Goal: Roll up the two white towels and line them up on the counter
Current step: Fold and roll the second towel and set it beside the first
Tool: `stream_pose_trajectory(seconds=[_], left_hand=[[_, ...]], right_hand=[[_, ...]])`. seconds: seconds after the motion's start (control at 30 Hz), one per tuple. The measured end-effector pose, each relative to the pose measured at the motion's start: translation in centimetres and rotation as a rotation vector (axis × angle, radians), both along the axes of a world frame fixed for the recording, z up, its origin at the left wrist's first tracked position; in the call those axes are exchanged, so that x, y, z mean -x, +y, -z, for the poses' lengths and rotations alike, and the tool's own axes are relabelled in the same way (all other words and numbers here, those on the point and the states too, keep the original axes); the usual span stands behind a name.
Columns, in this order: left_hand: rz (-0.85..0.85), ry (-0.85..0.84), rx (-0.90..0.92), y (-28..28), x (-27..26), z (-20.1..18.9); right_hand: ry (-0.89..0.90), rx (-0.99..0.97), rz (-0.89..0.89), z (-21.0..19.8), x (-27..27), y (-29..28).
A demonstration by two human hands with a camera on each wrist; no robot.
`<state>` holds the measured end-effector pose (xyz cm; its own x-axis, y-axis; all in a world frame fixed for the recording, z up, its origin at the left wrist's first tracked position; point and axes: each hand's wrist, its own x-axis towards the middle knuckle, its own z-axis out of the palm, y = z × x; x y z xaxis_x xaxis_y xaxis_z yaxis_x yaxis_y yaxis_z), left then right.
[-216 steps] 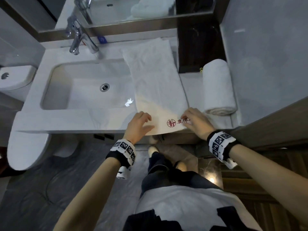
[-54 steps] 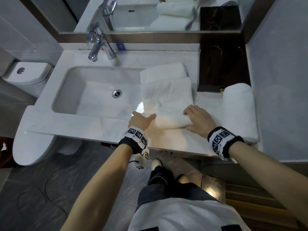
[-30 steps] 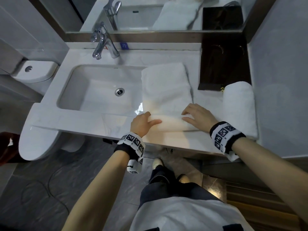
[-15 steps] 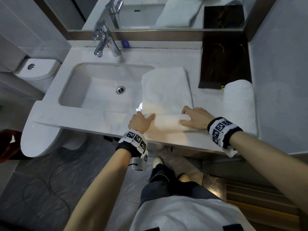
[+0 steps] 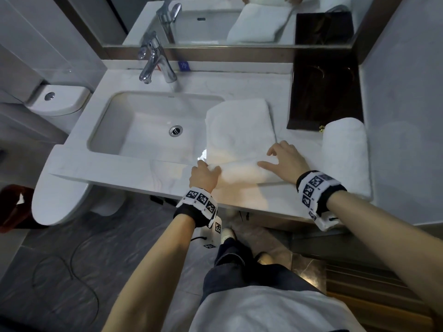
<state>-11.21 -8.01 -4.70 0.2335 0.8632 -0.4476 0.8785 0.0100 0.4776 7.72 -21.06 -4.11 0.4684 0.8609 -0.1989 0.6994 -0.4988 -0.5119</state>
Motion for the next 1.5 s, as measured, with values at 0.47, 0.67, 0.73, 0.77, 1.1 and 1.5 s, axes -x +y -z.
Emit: stream_pose_trajectory(seconds=[0.47,0.67,0.73,0.77,1.1,1.5], left_hand=[[0.022,-0.425,0.137,1.9,2.1,0.9],[0.064,-0.327,0.137,2.6,2.5,0.9],[0.017,-0.263,0.123,2.8,1.5,0.7],[0.006,-0.222,0.114,3.0,0.9,0.6],[-0.017,-0.104,0.123,4.9,-1.4,1.3],[0.068,-0.133,0.505,11.8,-3.5,0.2]], right_hand=[[0.253,0.373,-0.28,-0.7,-1.2,0.7],[0.19,0.221,-0.011,0.0,-1.3,1.6],[0.109,0.091,0.152,0.2,-1.0,1.3],[0.116,0.04,0.214,0.3,-0.8,1.1],[-0.177,0.002,-0.203,0.5,0.0,0.5],[-0.221,0.288,-0.237,-0.4,-0.6,6.4]])
